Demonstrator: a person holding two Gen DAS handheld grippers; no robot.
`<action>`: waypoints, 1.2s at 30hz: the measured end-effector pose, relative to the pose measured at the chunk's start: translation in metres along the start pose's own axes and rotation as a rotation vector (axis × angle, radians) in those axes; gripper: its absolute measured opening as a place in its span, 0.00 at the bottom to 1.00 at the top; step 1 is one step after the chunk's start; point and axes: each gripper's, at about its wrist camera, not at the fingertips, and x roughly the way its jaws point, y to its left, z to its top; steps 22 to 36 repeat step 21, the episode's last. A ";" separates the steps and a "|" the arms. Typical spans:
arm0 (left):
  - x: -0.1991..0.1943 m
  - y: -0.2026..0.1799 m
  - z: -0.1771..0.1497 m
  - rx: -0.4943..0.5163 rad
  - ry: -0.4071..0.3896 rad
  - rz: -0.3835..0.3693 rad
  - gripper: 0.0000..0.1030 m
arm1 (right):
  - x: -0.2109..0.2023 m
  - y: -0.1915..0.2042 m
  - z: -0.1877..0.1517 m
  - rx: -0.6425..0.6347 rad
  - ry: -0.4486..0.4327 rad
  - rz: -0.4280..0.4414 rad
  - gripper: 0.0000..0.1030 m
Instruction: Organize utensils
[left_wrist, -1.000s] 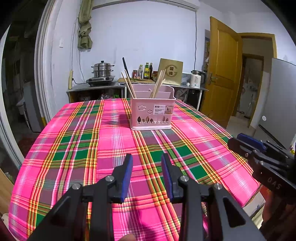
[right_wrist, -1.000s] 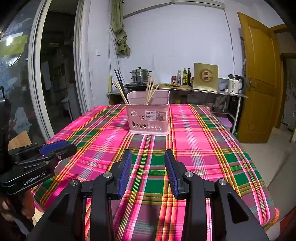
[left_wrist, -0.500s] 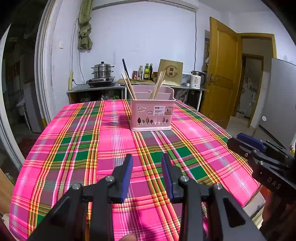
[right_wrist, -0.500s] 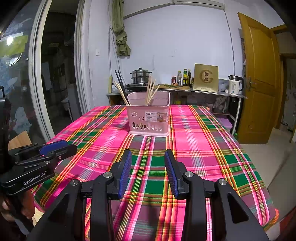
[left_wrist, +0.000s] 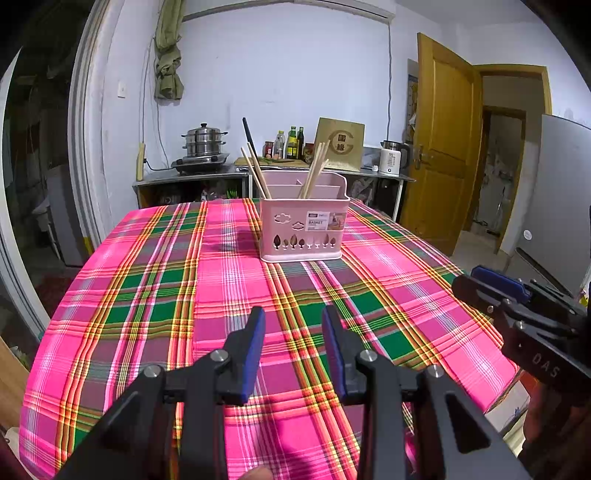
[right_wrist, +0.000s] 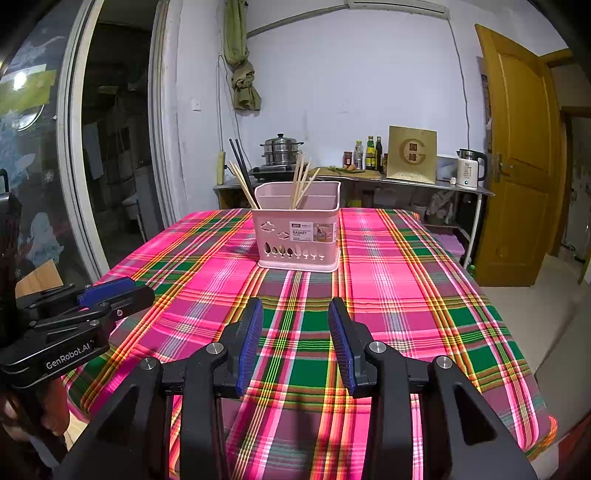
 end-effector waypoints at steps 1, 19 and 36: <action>0.000 0.000 0.000 -0.001 0.001 -0.002 0.32 | 0.000 0.000 0.000 -0.001 0.000 0.000 0.37; 0.002 0.002 -0.001 0.000 -0.003 0.031 0.32 | 0.002 -0.002 0.001 0.000 0.004 -0.005 0.37; 0.002 0.001 -0.001 -0.001 -0.004 0.030 0.32 | 0.002 -0.002 0.001 -0.001 0.003 -0.006 0.37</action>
